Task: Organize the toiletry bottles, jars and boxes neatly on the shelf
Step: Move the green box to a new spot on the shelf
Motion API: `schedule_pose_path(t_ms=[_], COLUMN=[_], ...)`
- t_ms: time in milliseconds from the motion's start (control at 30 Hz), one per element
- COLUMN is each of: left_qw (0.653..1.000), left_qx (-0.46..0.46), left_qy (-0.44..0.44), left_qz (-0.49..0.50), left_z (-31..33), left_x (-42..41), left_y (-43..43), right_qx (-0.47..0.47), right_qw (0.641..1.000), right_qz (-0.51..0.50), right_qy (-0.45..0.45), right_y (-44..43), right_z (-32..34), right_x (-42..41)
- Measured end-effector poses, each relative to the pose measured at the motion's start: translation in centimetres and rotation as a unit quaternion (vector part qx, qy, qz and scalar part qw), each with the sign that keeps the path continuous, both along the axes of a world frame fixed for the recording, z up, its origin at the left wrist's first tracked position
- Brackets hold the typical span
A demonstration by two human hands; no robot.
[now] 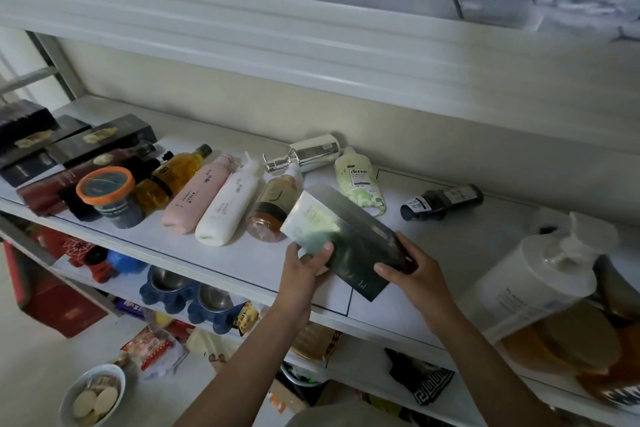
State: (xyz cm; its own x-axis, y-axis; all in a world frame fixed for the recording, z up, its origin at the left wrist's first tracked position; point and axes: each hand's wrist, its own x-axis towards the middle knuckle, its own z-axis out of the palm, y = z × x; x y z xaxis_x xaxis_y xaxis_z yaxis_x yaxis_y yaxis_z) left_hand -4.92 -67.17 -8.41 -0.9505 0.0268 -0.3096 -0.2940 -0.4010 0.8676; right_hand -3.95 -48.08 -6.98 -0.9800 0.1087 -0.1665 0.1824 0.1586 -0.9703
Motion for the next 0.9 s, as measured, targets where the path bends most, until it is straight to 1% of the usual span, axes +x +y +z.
schedule_pose_path(t_ms=[100,167,233,333,433,600,767,900], left_qw=[0.996,0.987,0.974,0.956,0.951,0.944,0.944,0.944], left_qx=[-0.037,-0.088,-0.131,-0.188,-0.212,-0.265,-0.272,-0.281], left_qy=[0.076,0.137,0.183,0.222,0.222,0.198,0.184,0.171], left_qz=[0.0,0.002,-0.001,-0.036,-0.028,-0.014,0.013,0.034], left_z=[1.1,1.8,2.6,3.1,2.4,0.7,0.0,-0.4], left_x=[-0.1,-0.6,-1.1,-1.3,-0.9,-0.4,-0.1,0.7], left_y=[0.2,-0.1,-0.8,-1.3,-1.9,-3.8,-5.5,-5.1], right_qx=[-0.002,0.003,0.045,0.101,0.11,0.109,0.148,0.162], right_qw=[1.0,0.999,0.996,0.989,0.987,0.985,0.973,0.97], right_qz=[0.027,0.053,0.074,0.091,0.09,0.114,0.141,0.146], right_qy=[0.012,0.01,0.02,0.061,0.077,0.07,0.105,0.111], right_y=[0.0,-0.6,-1.9,-4.2,-5.7,-6.9,-8.3,-8.8], right_z=[-0.7,-1.4,-1.8,-2.4,-2.8,-3.8,-4.9,-5.5], right_x=[0.3,0.0,-0.5,-1.4,-2.2,-2.4,-1.6,-1.3])
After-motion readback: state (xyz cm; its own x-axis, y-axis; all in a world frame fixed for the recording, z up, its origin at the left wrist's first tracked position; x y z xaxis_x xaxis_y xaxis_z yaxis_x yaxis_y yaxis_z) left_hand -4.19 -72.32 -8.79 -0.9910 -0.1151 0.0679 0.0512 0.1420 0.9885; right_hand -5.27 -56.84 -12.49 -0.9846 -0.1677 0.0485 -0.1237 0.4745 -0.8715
